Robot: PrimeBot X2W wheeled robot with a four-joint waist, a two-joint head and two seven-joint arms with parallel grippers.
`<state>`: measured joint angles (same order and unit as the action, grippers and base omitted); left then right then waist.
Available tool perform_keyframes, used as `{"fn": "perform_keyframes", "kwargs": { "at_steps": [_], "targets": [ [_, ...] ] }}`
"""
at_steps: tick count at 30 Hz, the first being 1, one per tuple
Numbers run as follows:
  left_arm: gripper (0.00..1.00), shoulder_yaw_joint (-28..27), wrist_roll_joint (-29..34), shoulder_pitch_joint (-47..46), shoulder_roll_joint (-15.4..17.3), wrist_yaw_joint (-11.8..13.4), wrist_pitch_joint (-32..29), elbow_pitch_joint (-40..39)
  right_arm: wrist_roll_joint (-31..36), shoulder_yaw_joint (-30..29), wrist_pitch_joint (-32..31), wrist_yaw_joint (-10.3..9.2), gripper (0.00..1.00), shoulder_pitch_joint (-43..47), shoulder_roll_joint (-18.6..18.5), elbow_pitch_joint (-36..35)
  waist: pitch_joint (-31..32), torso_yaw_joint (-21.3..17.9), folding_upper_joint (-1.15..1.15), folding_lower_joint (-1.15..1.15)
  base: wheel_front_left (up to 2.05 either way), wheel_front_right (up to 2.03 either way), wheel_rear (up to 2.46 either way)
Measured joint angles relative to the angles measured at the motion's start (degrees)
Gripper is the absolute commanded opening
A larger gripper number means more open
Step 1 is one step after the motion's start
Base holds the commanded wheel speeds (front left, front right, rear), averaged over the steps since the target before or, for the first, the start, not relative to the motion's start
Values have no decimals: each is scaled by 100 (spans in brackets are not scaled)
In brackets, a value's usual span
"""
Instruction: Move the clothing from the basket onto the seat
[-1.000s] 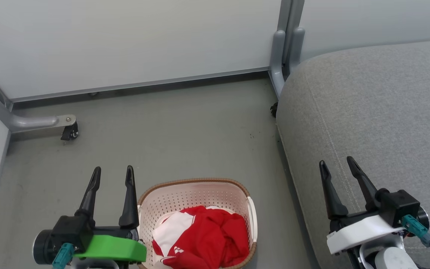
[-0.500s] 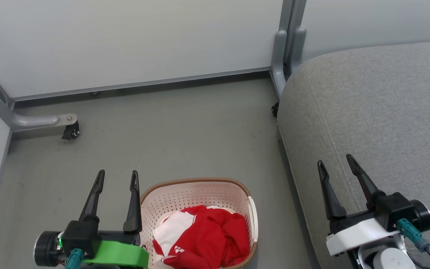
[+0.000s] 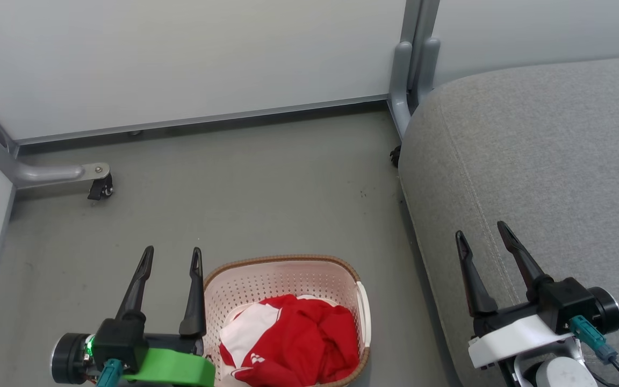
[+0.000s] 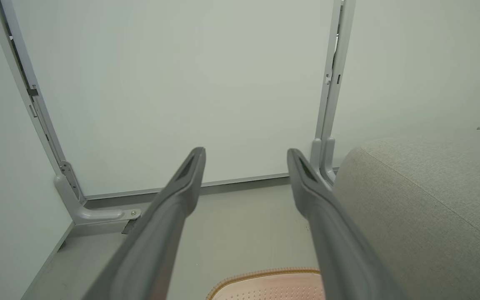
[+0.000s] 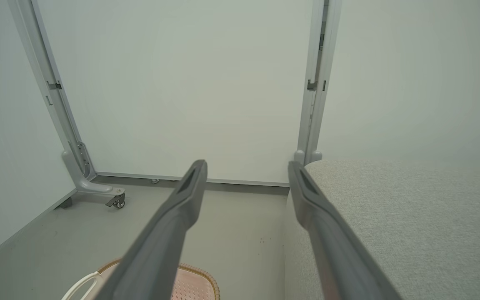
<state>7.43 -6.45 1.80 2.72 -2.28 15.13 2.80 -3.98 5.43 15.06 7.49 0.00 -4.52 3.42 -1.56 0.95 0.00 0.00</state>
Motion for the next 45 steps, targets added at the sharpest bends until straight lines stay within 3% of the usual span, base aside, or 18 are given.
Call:
{"fn": "perform_keyframes", "kwargs": {
  "at_steps": [17,27,34,45],
  "targets": [
    [100,43,1,24,1,-58,0,49,-1,52,0,0,100,-18,12,-63,-139,-34,0,0,0,0,0],
    [100,186,103,-688,2,-75,3,390,-2,-290,0,0,100,-648,-55,-356,-860,-189,0,0,0,0,0],
    [100,620,385,-1735,3,-286,3,1512,9,-639,0,0,100,-1179,-135,-642,-1644,-300,0,0,0,0,0],
    [100,1317,664,-3892,140,-486,-109,4713,25,-727,0,0,100,-1947,-91,-955,-3098,-508,0,1,0,0,0]
  ]
}}
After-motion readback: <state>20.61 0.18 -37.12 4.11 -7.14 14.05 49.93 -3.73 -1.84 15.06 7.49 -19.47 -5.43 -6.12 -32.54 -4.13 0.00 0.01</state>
